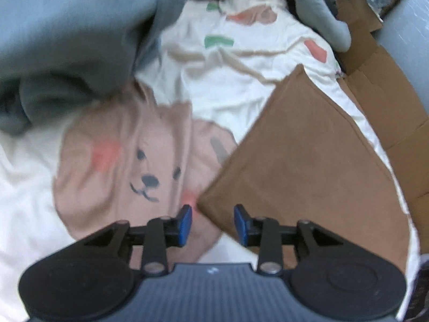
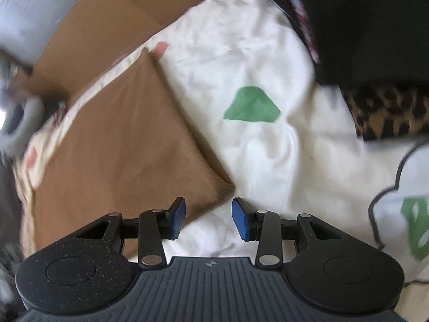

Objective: Fold clothes
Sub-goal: 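Move both open tools to a corner of the folded shirt, then close both tools on the corner of the folded shirt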

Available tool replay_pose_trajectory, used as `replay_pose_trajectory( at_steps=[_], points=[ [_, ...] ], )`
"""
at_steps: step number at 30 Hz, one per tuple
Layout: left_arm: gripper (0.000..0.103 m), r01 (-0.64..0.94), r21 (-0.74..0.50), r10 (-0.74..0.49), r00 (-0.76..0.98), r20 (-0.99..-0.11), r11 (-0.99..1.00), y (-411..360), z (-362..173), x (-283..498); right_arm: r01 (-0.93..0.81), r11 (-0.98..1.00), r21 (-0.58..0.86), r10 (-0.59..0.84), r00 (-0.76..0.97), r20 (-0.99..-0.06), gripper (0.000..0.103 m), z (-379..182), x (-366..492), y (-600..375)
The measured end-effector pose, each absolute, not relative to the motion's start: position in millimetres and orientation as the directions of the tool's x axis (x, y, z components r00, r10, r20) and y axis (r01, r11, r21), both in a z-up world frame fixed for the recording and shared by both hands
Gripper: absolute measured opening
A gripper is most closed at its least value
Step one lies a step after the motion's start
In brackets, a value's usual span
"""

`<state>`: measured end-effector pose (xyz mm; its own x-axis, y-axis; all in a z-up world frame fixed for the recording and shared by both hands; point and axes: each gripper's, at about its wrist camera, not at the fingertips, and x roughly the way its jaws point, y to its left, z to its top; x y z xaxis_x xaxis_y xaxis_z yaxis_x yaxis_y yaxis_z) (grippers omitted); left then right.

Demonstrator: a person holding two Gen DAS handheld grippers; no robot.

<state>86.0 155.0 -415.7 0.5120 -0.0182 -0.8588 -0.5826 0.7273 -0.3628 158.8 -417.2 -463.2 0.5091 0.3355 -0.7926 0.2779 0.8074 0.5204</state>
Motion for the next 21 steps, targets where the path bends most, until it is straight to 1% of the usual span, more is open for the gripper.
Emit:
replay_pose_trajectory(
  at_steps=[5, 10, 11, 13, 17, 21],
  points=[
    [0.036, -0.626, -0.439, -0.071, 0.523, -0.849, 0.644, 158, -429, 82, 0.380, 0.640, 0.668, 0.408, 0.569, -0.714, 0.045, -481, 155, -434],
    [0.036, -0.673, -0.510, -0.097, 0.550, -0.829, 0.536, 167, -440, 76, 0.399, 0.566, 0.722, 0.439, 0.595, -0.673, 0.044, -489, 160, -437],
    [0.036, -0.679, -0.524, -0.100, 0.559, -0.823, 0.514, 170, -441, 75, 0.401, 0.552, 0.731, 0.446, 0.599, -0.665, 0.037, -490, 161, -437],
    [0.036, -0.685, -0.546, -0.102, 0.575, -0.812, 0.482, 174, -441, 74, 0.398, 0.524, 0.753, 0.463, 0.609, -0.644, 0.028, -490, 162, -438],
    [0.036, -0.688, -0.580, -0.104, 0.602, -0.792, 0.435, 179, -444, 72, 0.377, 0.483, 0.790, 0.492, 0.630, -0.601, 0.028, -492, 163, -440],
    [0.035, -0.677, -0.589, -0.101, 0.614, -0.783, 0.441, 176, -448, 71, 0.372, 0.493, 0.786, 0.499, 0.619, -0.606, 0.028, -499, 166, -435]
  ],
)
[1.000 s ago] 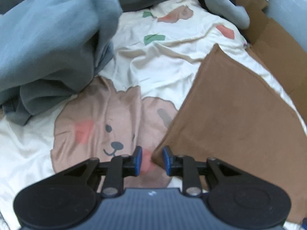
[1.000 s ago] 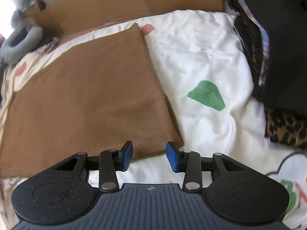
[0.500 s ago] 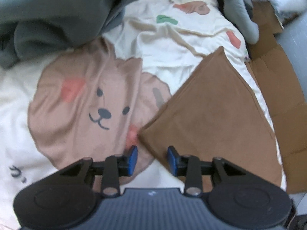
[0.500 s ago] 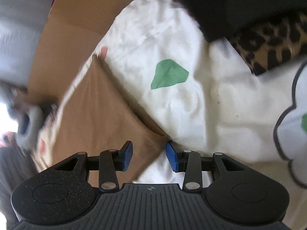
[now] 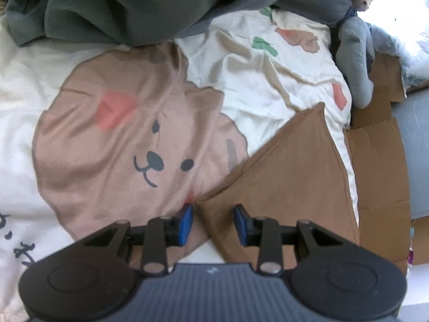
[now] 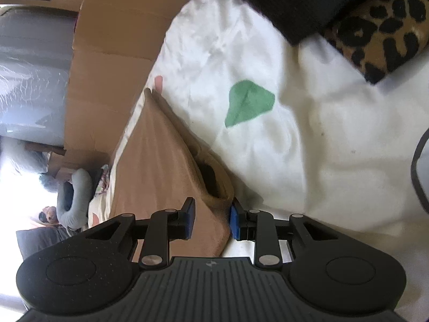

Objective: Fold clothes
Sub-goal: 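Close both tools on the corner of the folded shirt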

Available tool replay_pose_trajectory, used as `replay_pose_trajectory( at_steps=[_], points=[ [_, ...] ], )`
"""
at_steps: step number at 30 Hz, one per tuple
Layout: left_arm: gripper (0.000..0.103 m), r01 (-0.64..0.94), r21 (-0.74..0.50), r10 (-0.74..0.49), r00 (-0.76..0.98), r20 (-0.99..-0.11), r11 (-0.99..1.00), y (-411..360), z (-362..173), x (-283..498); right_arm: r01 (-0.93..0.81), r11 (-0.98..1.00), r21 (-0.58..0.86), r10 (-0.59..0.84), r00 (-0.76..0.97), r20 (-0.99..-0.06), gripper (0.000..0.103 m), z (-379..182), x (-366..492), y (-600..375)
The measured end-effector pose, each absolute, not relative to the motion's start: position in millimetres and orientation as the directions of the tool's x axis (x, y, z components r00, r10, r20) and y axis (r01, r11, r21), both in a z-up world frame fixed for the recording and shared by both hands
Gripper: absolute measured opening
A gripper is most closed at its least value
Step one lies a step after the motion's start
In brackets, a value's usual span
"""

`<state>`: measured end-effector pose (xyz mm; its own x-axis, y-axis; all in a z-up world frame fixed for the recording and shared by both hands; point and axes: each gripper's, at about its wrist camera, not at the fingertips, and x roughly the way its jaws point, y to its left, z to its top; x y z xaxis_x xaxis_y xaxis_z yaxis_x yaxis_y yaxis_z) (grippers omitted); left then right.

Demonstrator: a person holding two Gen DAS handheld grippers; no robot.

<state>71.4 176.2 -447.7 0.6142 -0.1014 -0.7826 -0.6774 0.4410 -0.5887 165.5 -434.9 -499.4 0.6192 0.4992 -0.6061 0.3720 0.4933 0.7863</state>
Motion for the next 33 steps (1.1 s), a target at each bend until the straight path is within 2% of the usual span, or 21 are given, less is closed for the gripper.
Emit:
replay_pose_trajectory(
  at_steps=[5, 6, 7, 8, 9, 12, 18, 26, 33],
  points=[
    [0.035, -0.672, -0.586, -0.096, 0.616, -0.781, 0.453, 176, -449, 73, 0.369, 0.492, 0.788, 0.502, 0.619, -0.603, 0.030, -507, 172, -429],
    [0.031, -0.673, -0.585, -0.097, 0.615, -0.782, 0.452, 178, -449, 74, 0.367, 0.493, 0.789, 0.501, 0.622, -0.602, 0.030, -506, 173, -429],
    [0.026, -0.677, -0.582, -0.096, 0.612, -0.785, 0.451, 179, -449, 74, 0.364, 0.496, 0.788, 0.497, 0.625, -0.602, 0.025, -505, 175, -430],
    [0.017, -0.686, -0.573, -0.091, 0.603, -0.792, 0.448, 180, -449, 75, 0.363, 0.506, 0.782, 0.486, 0.629, -0.607, 0.011, -503, 175, -431],
    [0.011, -0.689, -0.574, -0.092, 0.602, -0.793, 0.443, 181, -448, 74, 0.362, 0.516, 0.777, 0.475, 0.634, -0.610, 0.006, -499, 176, -432],
    [0.006, -0.689, -0.579, -0.088, 0.607, -0.790, 0.437, 182, -444, 73, 0.351, 0.524, 0.776, 0.464, 0.646, -0.606, 0.002, -490, 177, -433],
    [0.005, -0.690, -0.566, -0.070, 0.605, -0.793, 0.451, 176, -423, 71, 0.356, 0.533, 0.768, 0.443, 0.656, -0.611, 0.002, -471, 175, -443],
    [0.005, -0.704, -0.540, -0.110, 0.558, -0.822, 0.462, 169, -397, 65, 0.381, 0.544, 0.747, 0.399, 0.666, -0.630, 0.001, -450, 168, -457],
    [0.005, -0.706, -0.514, -0.147, 0.514, -0.845, 0.487, 158, -398, 49, 0.414, 0.556, 0.721, 0.367, 0.656, -0.660, 0.001, -443, 152, -478]
  ],
)
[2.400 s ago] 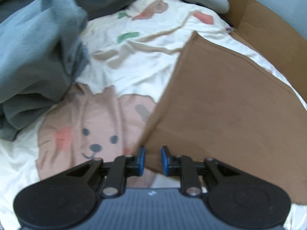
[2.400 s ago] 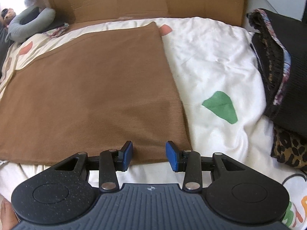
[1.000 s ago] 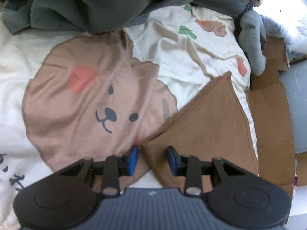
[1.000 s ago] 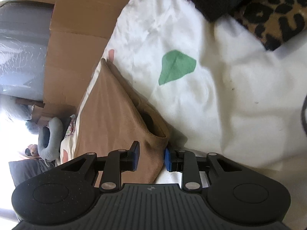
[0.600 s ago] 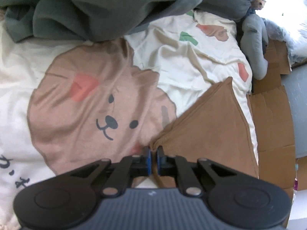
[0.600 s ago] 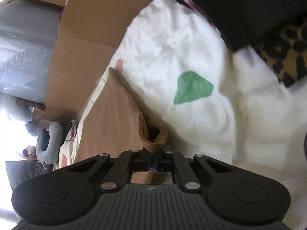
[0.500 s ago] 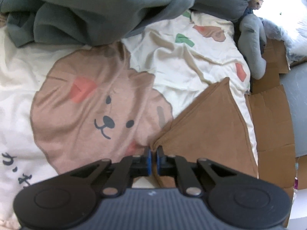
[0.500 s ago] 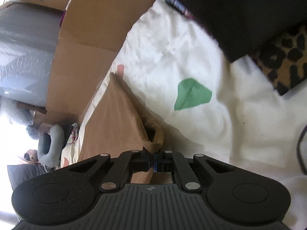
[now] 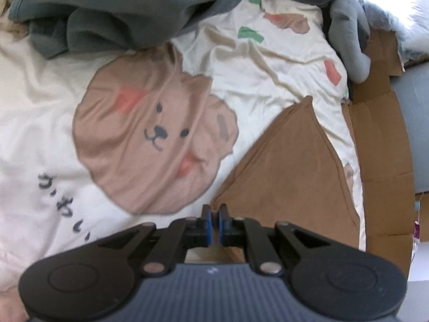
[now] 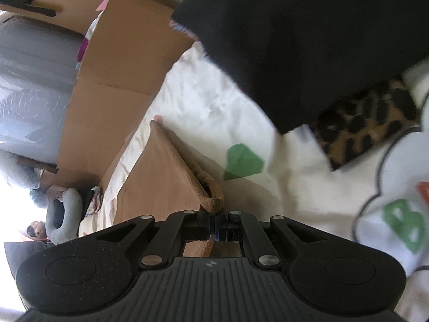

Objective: Fold clothes
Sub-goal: 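Close both tools on the corner of the folded shirt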

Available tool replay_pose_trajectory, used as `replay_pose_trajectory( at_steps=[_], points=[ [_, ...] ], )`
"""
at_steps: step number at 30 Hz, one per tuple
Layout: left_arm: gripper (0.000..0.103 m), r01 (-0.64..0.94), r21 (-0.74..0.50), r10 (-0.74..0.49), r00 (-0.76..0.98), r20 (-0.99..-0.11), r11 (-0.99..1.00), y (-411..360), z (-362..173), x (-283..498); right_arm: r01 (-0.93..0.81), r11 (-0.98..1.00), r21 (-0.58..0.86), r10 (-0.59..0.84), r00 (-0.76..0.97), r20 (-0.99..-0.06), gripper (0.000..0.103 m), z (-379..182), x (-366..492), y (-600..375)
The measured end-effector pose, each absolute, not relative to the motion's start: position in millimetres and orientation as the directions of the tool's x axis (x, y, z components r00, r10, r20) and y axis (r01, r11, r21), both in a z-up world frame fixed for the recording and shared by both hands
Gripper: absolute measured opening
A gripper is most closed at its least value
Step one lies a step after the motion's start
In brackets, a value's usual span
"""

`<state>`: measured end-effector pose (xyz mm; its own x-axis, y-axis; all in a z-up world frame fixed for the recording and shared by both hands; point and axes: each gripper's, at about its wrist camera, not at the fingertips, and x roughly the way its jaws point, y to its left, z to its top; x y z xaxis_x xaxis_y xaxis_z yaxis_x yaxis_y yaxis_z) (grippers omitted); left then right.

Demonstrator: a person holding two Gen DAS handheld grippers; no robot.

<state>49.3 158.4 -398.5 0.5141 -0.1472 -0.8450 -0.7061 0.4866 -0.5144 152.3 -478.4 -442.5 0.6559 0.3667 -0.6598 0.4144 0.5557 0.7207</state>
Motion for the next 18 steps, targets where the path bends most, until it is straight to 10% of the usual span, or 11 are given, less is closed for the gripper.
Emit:
replay_pose_trajectory(
  at_steps=[12, 18],
  points=[
    [0.005, -0.716, -0.479, -0.164, 0.466, -0.870, 0.507, 156, -401, 42, 0.464, 0.582, 0.667, 0.350, 0.598, -0.721, 0.002, -446, 129, -487],
    [0.006, -0.750, -0.463, -0.195, 0.423, -0.885, 0.473, 159, -420, 46, 0.461, 0.660, 0.593, 0.304, 0.559, -0.772, 0.021, -442, 122, -480]
  ],
)
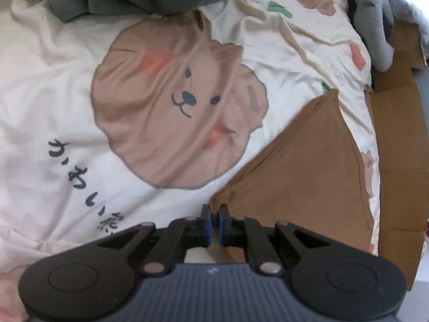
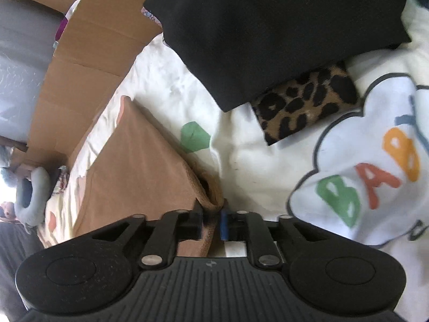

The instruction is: Fold clothes

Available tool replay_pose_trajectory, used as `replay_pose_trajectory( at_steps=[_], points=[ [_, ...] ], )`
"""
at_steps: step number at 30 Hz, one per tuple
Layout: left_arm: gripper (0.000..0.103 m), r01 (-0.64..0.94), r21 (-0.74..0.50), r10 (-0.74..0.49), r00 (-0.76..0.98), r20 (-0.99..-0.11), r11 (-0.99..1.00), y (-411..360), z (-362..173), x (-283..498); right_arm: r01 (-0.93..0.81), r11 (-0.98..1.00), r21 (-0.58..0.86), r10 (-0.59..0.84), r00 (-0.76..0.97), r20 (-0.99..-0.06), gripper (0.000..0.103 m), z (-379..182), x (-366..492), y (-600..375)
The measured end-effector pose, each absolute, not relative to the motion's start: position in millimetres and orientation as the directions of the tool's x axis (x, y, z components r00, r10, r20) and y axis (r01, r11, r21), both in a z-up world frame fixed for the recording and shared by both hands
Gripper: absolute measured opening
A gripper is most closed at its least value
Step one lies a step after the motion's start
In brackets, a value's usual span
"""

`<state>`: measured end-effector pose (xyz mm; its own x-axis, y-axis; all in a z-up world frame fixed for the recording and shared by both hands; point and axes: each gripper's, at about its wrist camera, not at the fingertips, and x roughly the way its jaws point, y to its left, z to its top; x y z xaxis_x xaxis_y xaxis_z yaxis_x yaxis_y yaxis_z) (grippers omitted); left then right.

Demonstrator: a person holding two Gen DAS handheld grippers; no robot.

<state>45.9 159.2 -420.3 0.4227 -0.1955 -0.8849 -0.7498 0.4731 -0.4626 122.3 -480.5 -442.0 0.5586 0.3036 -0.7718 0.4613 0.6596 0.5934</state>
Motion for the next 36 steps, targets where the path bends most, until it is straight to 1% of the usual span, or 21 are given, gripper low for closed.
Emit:
replay_pose_trajectory(
  at_steps=[2, 4, 8, 9, 11, 14, 15, 20, 27, 28, 30, 31, 32, 36],
  points=[
    [0.008, -0.746, -0.461, -0.195, 0.422, -0.886, 0.481, 160, -421, 47, 0.442, 0.686, 0.578, 0.281, 0.572, -0.771, 0.022, -435, 117, -482],
    [0.012, -0.748, -0.459, -0.191, 0.422, -0.886, 0.480, 162, -423, 45, 0.416, 0.722, 0.554, 0.258, 0.580, -0.772, 0.022, -426, 114, -481],
    [0.022, -0.743, -0.467, -0.192, 0.431, -0.882, 0.480, 164, -428, 42, 0.353, 0.786, 0.508, 0.228, 0.598, -0.768, 0.022, -409, 114, -471],
    [0.028, -0.741, -0.477, -0.198, 0.438, -0.877, 0.474, 165, -429, 40, 0.328, 0.798, 0.505, 0.233, 0.605, -0.761, 0.022, -405, 115, -466],
    [0.032, -0.737, -0.490, -0.202, 0.451, -0.869, 0.466, 166, -432, 38, 0.276, 0.820, 0.502, 0.255, 0.610, -0.750, 0.022, -400, 120, -454],
    [0.037, -0.725, -0.525, -0.215, 0.482, -0.849, 0.447, 168, -436, 34, 0.202, 0.842, 0.501, 0.297, 0.601, -0.742, 0.022, -397, 132, -432],
    [0.037, -0.718, -0.541, -0.225, 0.495, -0.839, 0.438, 169, -438, 33, 0.182, 0.845, 0.503, 0.313, 0.594, -0.741, 0.022, -397, 136, -425],
    [0.037, -0.661, -0.630, -0.289, 0.562, -0.775, 0.407, 172, -447, 33, 0.111, 0.852, 0.511, 0.376, 0.549, -0.746, 0.022, -399, 149, -392],
    [0.037, -0.599, -0.707, -0.360, 0.608, -0.707, 0.377, 176, -457, 37, 0.008, 0.851, 0.525, 0.465, 0.453, -0.760, 0.022, -406, 160, -342],
    [0.036, -0.590, -0.714, -0.373, 0.609, -0.700, 0.376, 175, -457, 38, -0.009, 0.850, 0.526, 0.476, 0.441, -0.761, 0.022, -407, 161, -333],
    [0.021, -0.579, -0.716, -0.378, 0.608, -0.698, 0.391, 173, -454, 40, -0.052, 0.852, 0.520, 0.492, 0.413, -0.766, 0.022, -408, 164, -318],
    [0.017, -0.573, -0.717, -0.380, 0.608, -0.697, 0.398, 172, -453, 40, -0.074, 0.853, 0.516, 0.499, 0.399, -0.769, 0.022, -409, 166, -310],
    [0.009, -0.569, -0.717, -0.383, 0.607, -0.696, 0.401, 171, -451, 41, -0.097, 0.854, 0.511, 0.506, 0.384, -0.772, 0.022, -409, 167, -302],
    [0.008, -0.551, -0.714, -0.373, 0.611, -0.698, 0.432, 171, -442, 40, -0.171, 0.850, 0.498, 0.526, 0.332, -0.783, 0.022, -412, 171, -277]
  ],
)
